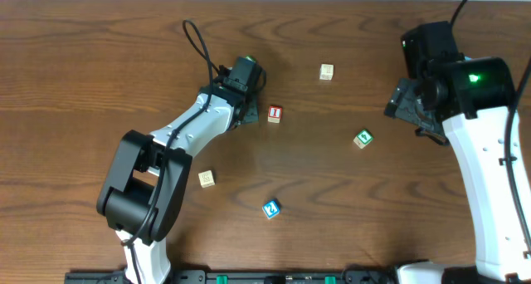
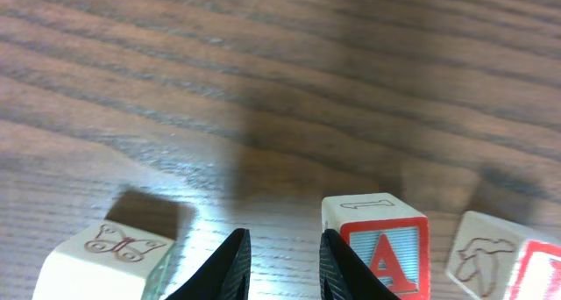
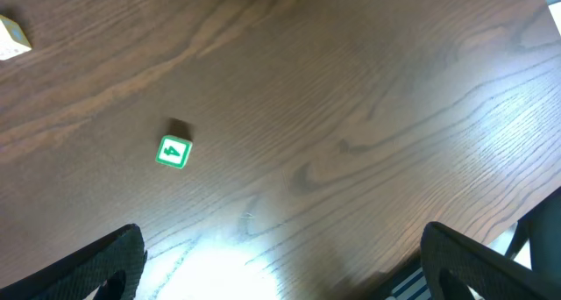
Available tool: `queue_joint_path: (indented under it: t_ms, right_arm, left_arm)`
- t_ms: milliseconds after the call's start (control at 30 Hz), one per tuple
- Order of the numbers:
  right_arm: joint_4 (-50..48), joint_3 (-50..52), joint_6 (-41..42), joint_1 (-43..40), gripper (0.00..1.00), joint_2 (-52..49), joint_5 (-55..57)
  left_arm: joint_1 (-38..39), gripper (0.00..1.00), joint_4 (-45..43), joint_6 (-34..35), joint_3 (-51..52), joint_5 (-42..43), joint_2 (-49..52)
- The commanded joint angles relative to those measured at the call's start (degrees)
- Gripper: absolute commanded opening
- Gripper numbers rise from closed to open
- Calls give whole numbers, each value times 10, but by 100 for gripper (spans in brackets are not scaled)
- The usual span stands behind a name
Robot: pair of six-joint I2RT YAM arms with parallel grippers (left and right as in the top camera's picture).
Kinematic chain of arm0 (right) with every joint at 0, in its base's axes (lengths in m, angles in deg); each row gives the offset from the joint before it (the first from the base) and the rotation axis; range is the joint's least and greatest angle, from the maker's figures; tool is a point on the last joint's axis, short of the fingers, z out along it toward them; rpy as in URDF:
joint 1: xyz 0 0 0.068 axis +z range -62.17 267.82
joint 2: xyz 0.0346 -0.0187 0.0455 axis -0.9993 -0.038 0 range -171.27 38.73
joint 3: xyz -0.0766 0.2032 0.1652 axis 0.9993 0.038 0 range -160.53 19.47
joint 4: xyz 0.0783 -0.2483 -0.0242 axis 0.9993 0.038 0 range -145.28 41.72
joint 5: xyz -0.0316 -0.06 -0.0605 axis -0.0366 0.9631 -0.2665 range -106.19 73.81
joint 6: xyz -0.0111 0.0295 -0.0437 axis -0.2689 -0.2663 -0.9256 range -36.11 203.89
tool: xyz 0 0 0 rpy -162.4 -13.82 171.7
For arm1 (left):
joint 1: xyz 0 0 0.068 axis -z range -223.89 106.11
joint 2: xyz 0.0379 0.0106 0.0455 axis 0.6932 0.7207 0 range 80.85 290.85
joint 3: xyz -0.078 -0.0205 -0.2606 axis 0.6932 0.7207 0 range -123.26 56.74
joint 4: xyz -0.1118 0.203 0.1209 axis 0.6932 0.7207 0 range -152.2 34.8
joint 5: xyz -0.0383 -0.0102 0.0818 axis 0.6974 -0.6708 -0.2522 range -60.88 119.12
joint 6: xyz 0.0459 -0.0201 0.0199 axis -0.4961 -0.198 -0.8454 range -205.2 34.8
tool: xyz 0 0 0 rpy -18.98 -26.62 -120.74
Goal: Spell out Ai2
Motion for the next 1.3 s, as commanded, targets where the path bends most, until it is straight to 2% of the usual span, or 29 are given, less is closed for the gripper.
queue_joint_path:
  t_ms: [0, 467, 733, 900, 1267]
  right_arm:
    - [0, 0, -7, -5, 99, 6, 12]
    - [0, 0, -7, -5, 99, 6, 12]
    - [0, 0, -7, -5, 99, 6, 12]
    - [0, 0, -7, -5, 99, 6, 12]
    - [0, 0, -7, -5, 99, 6, 12]
  left_arm:
    - [8, 27, -7, 1, 5, 4, -5]
    - [11, 28, -26, 2, 5, -26, -5]
    - [11, 28, -32, 3, 5, -14, -5]
    - [11, 34, -32, 3, 5, 5, -5]
    - [11, 38, -29, 3, 5, 7, -5]
